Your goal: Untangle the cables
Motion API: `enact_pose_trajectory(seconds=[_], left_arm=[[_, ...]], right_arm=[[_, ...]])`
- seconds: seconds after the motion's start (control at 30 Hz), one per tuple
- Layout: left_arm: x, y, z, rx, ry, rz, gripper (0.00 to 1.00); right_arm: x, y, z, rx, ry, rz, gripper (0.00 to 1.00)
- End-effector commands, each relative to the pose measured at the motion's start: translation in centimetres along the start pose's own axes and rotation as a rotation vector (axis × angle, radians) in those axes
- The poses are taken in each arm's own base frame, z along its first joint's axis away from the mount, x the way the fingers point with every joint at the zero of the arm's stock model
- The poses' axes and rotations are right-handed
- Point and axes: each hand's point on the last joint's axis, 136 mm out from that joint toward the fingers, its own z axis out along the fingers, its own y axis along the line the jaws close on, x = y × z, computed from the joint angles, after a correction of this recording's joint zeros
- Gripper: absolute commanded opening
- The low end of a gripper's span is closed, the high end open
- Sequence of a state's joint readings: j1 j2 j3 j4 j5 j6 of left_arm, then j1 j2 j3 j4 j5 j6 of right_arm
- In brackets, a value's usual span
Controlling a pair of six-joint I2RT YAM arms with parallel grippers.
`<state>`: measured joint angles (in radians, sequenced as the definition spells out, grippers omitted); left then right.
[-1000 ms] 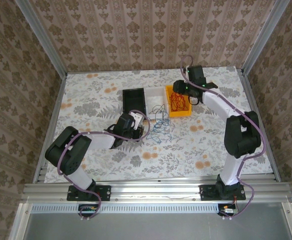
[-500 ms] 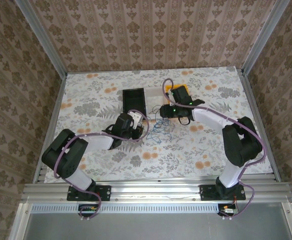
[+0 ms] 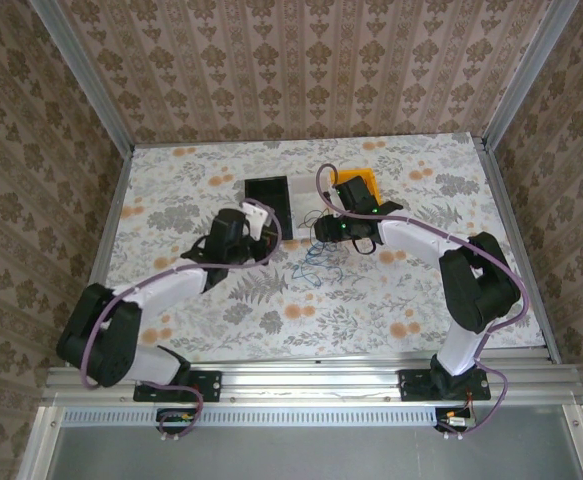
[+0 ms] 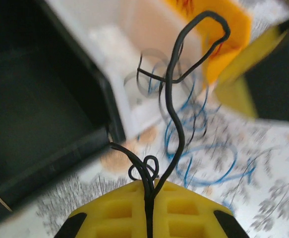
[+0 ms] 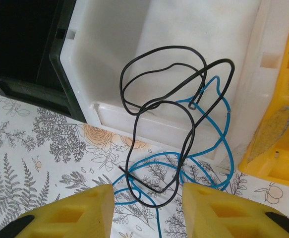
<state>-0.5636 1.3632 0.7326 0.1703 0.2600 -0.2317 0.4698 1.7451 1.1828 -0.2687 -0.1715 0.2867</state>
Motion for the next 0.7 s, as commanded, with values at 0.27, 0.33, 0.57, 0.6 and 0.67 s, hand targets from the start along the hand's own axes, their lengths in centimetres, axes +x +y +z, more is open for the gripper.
enact_pose_trajectory(seconds=[0.27,0.33,0.57,0.6,0.67], left_arm=[[-7.2,4.7,2.9,-0.118,-0.103,-0.033,0.00],[-7.2,6.1,4.5,-0.127,-0.112,-0.073,0.00],[-8.9,7.7,7.5,-0.164,-0.136,-0.103,0.53],[-9.4,7.6,7.4,-0.163,-0.145,-0.100,0.58],[-10.6,7.4,6.9,-0.168,-0.170,-0.087,0.66]], right_arm=[[-3.1,-1.0,-3.4,0.028,-0.138,0.011,0.41],[-3.0,-1.4,-3.8,0.036,-0.139,0.013,0.41],[-2.2,-2.5,-4.8,0.056,-0.146,0.027,0.41],[-2.1,-2.6,-4.8,0.055,-0.146,0.028,0.40],[-1.9,-2.7,-4.9,0.055,-0.145,0.031,0.40]])
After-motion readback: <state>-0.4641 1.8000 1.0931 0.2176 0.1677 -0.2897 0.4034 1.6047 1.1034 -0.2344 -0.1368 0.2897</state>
